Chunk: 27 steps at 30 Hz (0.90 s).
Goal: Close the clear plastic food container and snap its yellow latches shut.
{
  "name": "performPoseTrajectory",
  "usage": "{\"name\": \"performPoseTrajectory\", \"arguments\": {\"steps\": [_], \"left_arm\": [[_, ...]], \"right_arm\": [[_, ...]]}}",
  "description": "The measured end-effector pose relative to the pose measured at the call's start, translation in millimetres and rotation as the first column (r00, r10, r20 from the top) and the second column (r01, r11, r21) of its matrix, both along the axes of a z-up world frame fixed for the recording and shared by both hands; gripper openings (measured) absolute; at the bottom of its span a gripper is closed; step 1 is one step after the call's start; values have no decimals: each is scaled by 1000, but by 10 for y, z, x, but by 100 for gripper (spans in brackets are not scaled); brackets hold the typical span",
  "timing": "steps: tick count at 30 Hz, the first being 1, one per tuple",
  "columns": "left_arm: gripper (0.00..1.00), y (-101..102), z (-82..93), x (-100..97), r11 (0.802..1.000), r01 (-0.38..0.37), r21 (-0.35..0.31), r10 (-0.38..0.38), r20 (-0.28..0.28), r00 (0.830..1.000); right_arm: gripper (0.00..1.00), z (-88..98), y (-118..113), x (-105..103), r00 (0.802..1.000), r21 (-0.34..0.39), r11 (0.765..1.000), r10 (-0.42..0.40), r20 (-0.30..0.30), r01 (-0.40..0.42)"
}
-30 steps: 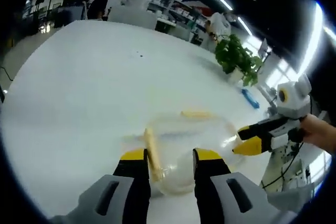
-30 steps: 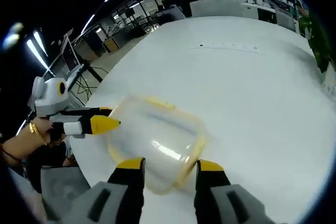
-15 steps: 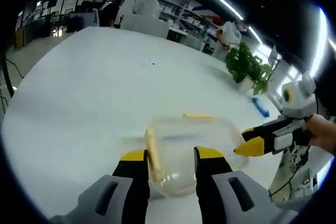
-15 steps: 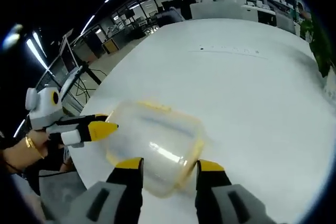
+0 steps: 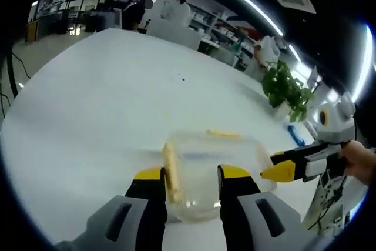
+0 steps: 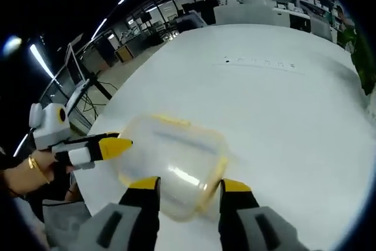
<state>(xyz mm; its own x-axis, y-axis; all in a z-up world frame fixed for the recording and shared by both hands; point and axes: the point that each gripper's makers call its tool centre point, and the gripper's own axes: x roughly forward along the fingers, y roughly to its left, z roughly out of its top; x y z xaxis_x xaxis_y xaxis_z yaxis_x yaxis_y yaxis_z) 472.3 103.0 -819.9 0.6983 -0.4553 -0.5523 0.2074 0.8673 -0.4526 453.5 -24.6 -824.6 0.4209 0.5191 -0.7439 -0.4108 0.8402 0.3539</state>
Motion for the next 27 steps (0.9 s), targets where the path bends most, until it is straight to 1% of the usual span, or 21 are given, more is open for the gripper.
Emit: {"name": "performPoseTrajectory", "arguments": {"steps": [6, 8, 14, 18, 22, 24, 27], "left_arm": [[32, 58, 4, 271, 999, -45, 14, 44, 13, 999], [33, 66, 7, 342, 999, -45, 24, 45, 18, 999], [33, 94, 2, 542, 999, -46, 23, 45, 26, 999], [33, 102, 1, 618, 998, -52, 24, 51, 34, 998], [33, 103, 0, 615, 998, -54, 29, 52, 43, 998], [33, 100, 5, 597, 998, -58, 39, 56, 63, 996], [33, 111, 7, 610, 997, -68, 40, 65, 73, 995]], "right_arm": [[37, 11, 89, 232, 1000, 0, 1000, -18, 19, 18], [37, 9, 95, 312, 999, 2, 1000, -24, 24, 24], [37, 13, 116, 494, 998, 13, 999, -38, 46, 37], [37, 16, 127, 554, 997, 11, 999, -53, 47, 52], [37, 20, 125, 555, 997, 14, 998, -55, 49, 54], [37, 16, 120, 554, 997, 24, 998, -61, 52, 60], [37, 24, 127, 541, 995, 22, 997, -76, 67, 75]]}}
